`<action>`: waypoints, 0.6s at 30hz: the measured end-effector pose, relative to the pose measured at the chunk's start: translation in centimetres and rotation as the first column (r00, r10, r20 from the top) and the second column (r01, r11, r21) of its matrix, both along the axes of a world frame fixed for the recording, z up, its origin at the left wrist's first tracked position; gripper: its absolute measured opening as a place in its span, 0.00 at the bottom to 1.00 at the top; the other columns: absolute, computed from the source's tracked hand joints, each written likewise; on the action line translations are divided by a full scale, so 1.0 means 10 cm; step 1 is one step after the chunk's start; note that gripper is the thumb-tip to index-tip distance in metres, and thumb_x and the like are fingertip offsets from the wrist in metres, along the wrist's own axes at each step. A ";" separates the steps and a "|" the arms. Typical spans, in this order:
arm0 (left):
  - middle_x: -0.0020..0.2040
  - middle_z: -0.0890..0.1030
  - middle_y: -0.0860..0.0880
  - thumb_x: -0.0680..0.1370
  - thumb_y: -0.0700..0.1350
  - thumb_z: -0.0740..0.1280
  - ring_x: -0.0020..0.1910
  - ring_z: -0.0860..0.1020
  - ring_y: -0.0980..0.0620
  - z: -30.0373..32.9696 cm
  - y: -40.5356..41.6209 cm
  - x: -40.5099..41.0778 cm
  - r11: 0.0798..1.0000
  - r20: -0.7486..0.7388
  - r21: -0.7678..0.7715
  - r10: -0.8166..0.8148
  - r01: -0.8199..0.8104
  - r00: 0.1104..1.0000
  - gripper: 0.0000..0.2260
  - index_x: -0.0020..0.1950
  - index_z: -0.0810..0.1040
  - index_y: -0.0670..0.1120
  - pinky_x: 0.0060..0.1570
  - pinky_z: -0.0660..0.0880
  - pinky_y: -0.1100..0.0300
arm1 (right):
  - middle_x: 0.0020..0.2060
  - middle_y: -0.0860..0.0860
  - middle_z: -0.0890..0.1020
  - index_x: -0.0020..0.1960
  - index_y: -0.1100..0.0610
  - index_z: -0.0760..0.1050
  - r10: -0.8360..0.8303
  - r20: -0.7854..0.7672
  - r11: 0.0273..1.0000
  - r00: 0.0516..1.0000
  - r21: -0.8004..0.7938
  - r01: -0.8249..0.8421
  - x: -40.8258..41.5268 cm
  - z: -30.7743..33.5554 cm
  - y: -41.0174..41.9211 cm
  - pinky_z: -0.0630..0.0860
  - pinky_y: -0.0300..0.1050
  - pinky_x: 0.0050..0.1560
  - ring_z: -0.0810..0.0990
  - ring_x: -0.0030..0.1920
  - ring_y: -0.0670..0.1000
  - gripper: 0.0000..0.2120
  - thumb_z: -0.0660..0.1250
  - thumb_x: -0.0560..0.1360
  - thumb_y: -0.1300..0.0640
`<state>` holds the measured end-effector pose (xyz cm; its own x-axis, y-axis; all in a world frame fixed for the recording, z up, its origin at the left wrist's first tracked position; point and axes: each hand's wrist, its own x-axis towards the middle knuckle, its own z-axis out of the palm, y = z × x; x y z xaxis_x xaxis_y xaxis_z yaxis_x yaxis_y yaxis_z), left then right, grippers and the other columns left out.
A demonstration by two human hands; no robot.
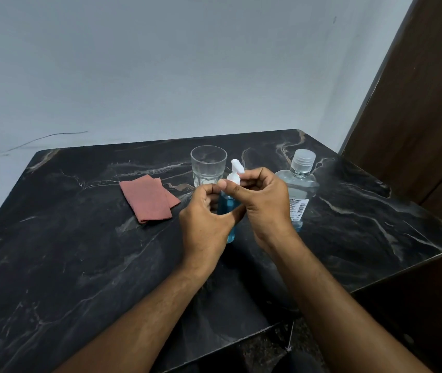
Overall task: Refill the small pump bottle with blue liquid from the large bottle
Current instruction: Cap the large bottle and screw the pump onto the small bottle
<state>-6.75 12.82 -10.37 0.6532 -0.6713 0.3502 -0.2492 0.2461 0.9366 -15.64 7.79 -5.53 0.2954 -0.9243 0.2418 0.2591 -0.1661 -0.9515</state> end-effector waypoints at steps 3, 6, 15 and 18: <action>0.47 0.85 0.57 0.63 0.51 0.83 0.47 0.84 0.63 -0.02 -0.01 0.02 1.000 0.007 0.009 0.009 -0.009 1.000 0.22 0.50 0.76 0.62 0.47 0.82 0.61 | 0.37 0.50 0.84 0.56 0.62 0.80 0.066 -0.025 0.998 0.998 0.002 -0.065 0.00 0.03 0.01 0.80 0.37 0.41 0.85 0.39 0.45 0.17 0.78 0.68 0.69; 0.47 0.86 0.56 0.63 0.50 0.83 0.47 0.84 0.62 -0.02 -0.02 0.02 1.000 -0.004 0.016 0.000 0.000 1.000 0.22 0.50 0.76 0.61 0.47 0.83 0.60 | 0.49 0.59 0.86 0.57 0.63 0.82 0.097 -0.072 0.995 0.993 -0.030 -0.099 -0.03 0.05 0.00 0.83 0.43 0.49 0.86 0.46 0.49 0.16 0.77 0.70 0.67; 0.47 0.86 0.53 0.64 0.49 0.83 0.46 0.85 0.60 0.02 0.00 0.01 0.998 -0.036 0.034 -0.047 0.049 0.998 0.22 0.53 0.78 0.54 0.48 0.84 0.57 | 0.52 0.59 0.86 0.57 0.64 0.83 0.114 -0.103 0.991 0.988 -0.053 -0.119 -0.14 0.00 -0.07 0.81 0.52 0.60 0.85 0.55 0.56 0.10 0.71 0.76 0.65; 0.47 0.86 0.54 0.63 0.50 0.84 0.45 0.85 0.60 0.01 0.00 0.02 0.999 -0.031 0.040 -0.024 0.025 0.999 0.22 0.51 0.78 0.56 0.48 0.84 0.56 | 0.47 0.55 0.88 0.56 0.63 0.84 0.090 -0.104 0.994 0.991 -0.049 -0.095 -0.11 0.00 -0.05 0.82 0.44 0.52 0.87 0.50 0.52 0.12 0.74 0.73 0.64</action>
